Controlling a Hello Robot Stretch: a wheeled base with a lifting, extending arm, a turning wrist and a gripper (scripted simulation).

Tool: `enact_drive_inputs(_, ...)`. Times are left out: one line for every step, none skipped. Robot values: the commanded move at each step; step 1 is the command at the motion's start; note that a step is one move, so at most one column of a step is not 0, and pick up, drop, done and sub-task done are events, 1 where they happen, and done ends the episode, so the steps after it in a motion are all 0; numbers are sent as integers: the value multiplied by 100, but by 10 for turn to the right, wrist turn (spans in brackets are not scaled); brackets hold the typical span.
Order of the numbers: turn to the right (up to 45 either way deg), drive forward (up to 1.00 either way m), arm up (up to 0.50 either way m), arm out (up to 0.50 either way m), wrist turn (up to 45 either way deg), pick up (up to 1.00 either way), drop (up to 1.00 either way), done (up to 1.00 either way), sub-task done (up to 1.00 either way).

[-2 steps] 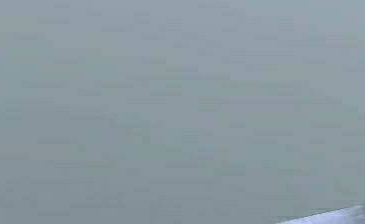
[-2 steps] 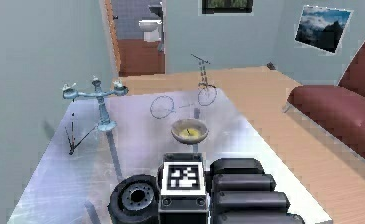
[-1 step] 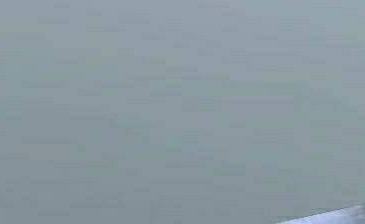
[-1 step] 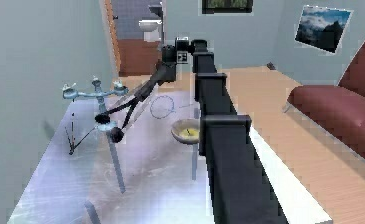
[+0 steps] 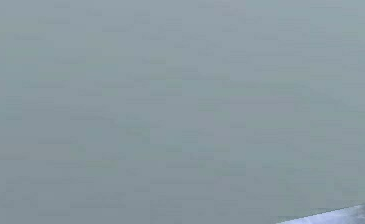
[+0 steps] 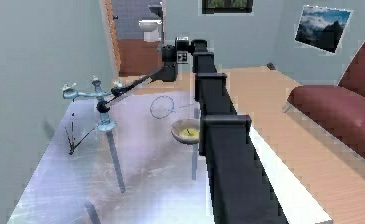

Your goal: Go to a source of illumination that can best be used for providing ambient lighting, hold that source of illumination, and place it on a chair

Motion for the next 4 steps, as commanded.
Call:
enact_drive_inputs(0, 0, 0, 0, 450, 0, 0, 0, 0)
enact_drive_inputs(0, 0, 0, 0, 450, 0, 0, 0, 0)
enact_drive_inputs(0, 0, 0, 0, 90, 0, 0, 0, 0)
enact_drive_inputs(0, 0, -28, 0, 0, 0, 0, 0, 0)
